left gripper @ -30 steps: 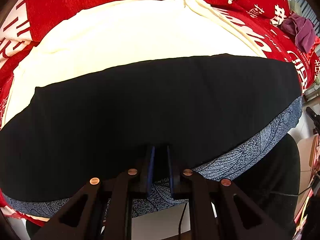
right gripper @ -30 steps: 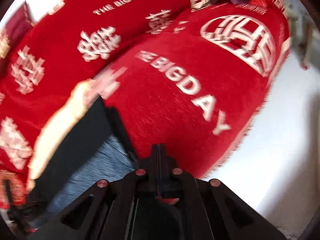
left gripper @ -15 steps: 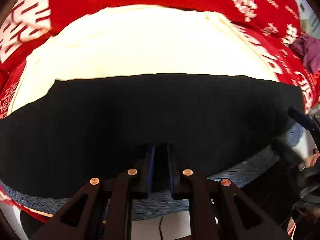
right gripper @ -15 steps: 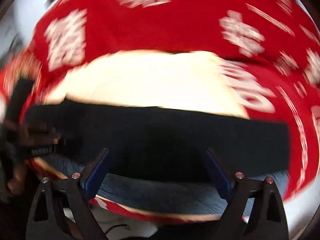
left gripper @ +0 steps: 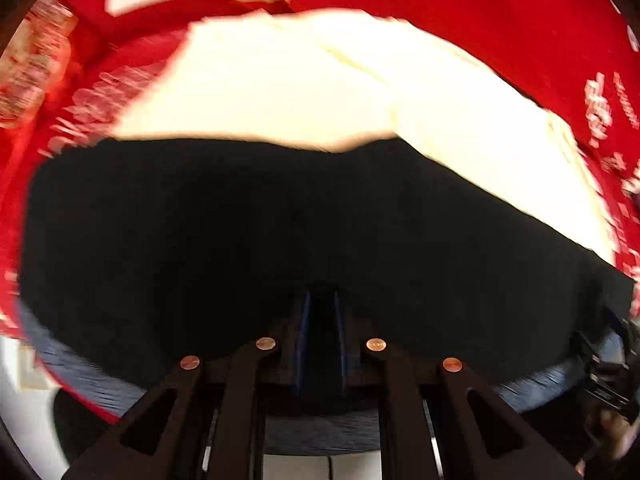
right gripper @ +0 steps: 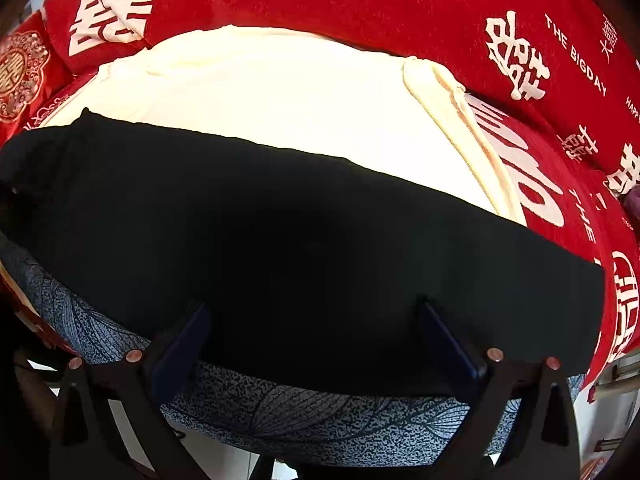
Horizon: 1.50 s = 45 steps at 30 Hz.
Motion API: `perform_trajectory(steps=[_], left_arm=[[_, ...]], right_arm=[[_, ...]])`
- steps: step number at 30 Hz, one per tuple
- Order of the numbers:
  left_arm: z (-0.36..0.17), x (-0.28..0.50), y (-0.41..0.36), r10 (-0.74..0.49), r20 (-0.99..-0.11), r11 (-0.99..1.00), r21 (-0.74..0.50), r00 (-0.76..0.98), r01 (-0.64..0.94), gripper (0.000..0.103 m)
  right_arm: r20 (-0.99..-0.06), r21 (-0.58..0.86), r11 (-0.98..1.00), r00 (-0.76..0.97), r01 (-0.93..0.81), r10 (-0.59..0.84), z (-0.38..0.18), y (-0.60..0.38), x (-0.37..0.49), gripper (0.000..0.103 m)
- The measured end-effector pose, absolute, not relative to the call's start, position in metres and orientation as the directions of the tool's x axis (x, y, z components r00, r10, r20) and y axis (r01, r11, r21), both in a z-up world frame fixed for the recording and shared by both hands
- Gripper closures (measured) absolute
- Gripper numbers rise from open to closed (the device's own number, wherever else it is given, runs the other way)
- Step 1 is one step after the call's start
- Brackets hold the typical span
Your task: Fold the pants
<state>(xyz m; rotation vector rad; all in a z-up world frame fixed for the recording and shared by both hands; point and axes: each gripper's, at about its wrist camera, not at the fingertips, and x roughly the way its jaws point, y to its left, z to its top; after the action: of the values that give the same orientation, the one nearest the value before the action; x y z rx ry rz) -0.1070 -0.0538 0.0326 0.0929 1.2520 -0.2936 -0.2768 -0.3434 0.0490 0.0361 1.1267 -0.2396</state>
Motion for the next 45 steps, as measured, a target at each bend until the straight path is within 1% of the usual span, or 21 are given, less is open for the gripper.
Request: perform_trajectory(steps=[1, 3, 6, 9, 12, 13, 15, 17, 21, 22, 24, 25, 26, 27, 28, 30, 31, 35, 38, 41, 45], left_arm=[[0.038, -0.106, -0.053, -0.148, -0.941, 0.964, -0.069, 0.305, 0.255, 0.089], [0.044, -0.108, -0.061, -0.172, -0.933, 0.958, -0.084, 0.317, 0.272, 0.089], [0.05, -0.115, -0.093, -0.229, -0.922, 0.917, -0.097, 0.311, 0.387, 0.089], [0.045, -0.116, -0.11, -0.22, -0.919, 0.885, -0.047, 0.328, 0.462, 0.089], [0.022, -0.088, -0.076, -0.134, -0.948, 0.926, -0.016, 0.289, 0.377, 0.089], [0.018, -0.08, -0.05, -0.164, -0.949, 0.94, -0.067, 0.27, 0.336, 0.089], [0.019, -0.076, -0.006, -0.356, -0.909, 0.91, -0.284, 0.217, 0.303, 0.089], [0.018, -0.074, 0.033, -0.447, -0.876, 0.881, -0.396, 0.181, 0.259, 0.089], [0.027, -0.079, 0.093, -0.341, -0.898, 0.938, -0.306, 0.278, 0.163, 0.089], [0.028, -0.076, 0.108, -0.326, -0.898, 0.945, -0.299, 0.294, 0.136, 0.09], [0.028, -0.072, 0.13, -0.365, -0.885, 0.931, -0.357, 0.289, 0.081, 0.09], [0.029, -0.069, 0.139, -0.29, -0.907, 0.956, -0.291, 0.305, 0.042, 0.089], [0.031, -0.067, 0.146, -0.267, -0.913, 0.962, -0.271, 0.308, 0.029, 0.09], [0.033, -0.066, 0.149, -0.283, -0.908, 0.956, -0.294, 0.307, 0.013, 0.09], [0.036, -0.068, 0.149, -0.26, -0.911, 0.961, -0.276, 0.319, -0.005, 0.084], [0.046, -0.073, 0.127, -0.117, -0.924, 0.992, -0.122, 0.364, 0.009, 0.082], [0.048, -0.074, 0.113, -0.119, -0.923, 0.993, -0.111, 0.367, 0.042, 0.082], [0.052, -0.091, 0.019, -0.288, -0.909, 0.947, -0.224, 0.302, 0.228, 0.082], [0.052, -0.112, -0.077, -0.339, -0.907, 0.894, -0.227, 0.251, 0.386, 0.082], [0.053, -0.145, -0.166, -0.348, -0.912, 0.811, -0.177, 0.217, 0.558, 0.082], [0.048, -0.181, -0.238, -0.315, -0.93, 0.735, -0.113, 0.189, 0.669, 0.082]], right_arm=[[-0.896, -0.09, 0.973, 0.409, 0.211, -0.172, 0.047, -0.345, -0.275, 0.0], [-0.891, -0.091, 0.972, 0.418, 0.216, -0.176, 0.047, -0.344, -0.276, 0.0], [-0.887, -0.096, 0.97, 0.423, 0.221, -0.184, 0.047, -0.343, -0.277, 0.0], [-0.89, -0.096, 0.97, 0.416, 0.225, -0.185, 0.047, -0.344, -0.275, 0.0], [-0.894, -0.095, 0.969, 0.408, 0.229, -0.184, 0.047, -0.344, -0.274, 0.0], [-0.896, -0.096, 0.968, 0.404, 0.23, -0.185, 0.047, -0.344, -0.274, 0.0], [-0.898, -0.1, 0.967, 0.397, 0.237, -0.19, 0.047, -0.343, -0.273, 0.0], [-0.9, -0.1, 0.965, 0.391, 0.241, -0.191, 0.046, -0.343, -0.272, 0.0], [-0.903, -0.098, 0.963, 0.384, 0.251, -0.192, 0.046, -0.343, -0.271, 0.0], [-0.904, -0.099, 0.963, 0.382, 0.252, -0.193, 0.046, -0.343, -0.271, 0.0], [-0.904, -0.1, 0.962, 0.38, 0.253, -0.194, 0.046, -0.342, -0.271, 0.0], [-0.904, -0.1, 0.962, 0.38, 0.254, -0.194, 0.046, -0.342, -0.271, 0.0], [-0.904, -0.099, 0.962, 0.381, 0.253, -0.193, 0.046, -0.342, -0.271, 0.0], [-0.904, -0.099, 0.962, 0.38, 0.253, -0.194, 0.046, -0.342, -0.271, 0.0], [-0.904, -0.1, 0.962, 0.381, 0.254, -0.194, 0.046, -0.342, -0.271, 0.0], [-0.898, -0.096, 0.962, 0.395, 0.255, -0.194, 0.046, -0.342, -0.272, 0.0], [-0.897, -0.092, 0.963, 0.399, 0.255, -0.191, 0.046, -0.342, -0.273, 0.0], [-0.886, 0.018, 0.955, 0.447, 0.296, -0.122, 0.065, -0.356, -0.288, 0.0], [-0.841, 0.152, 0.905, 0.533, 0.397, -0.093, 0.088, -0.389, -0.328, 0.0], [-0.828, 0.225, 0.847, 0.552, 0.481, -0.094, 0.096, -0.426, -0.369, 0.0], [-0.813, 0.304, 0.754, 0.571, 0.582, -0.113, 0.099, -0.469, -0.43, 0.0]])
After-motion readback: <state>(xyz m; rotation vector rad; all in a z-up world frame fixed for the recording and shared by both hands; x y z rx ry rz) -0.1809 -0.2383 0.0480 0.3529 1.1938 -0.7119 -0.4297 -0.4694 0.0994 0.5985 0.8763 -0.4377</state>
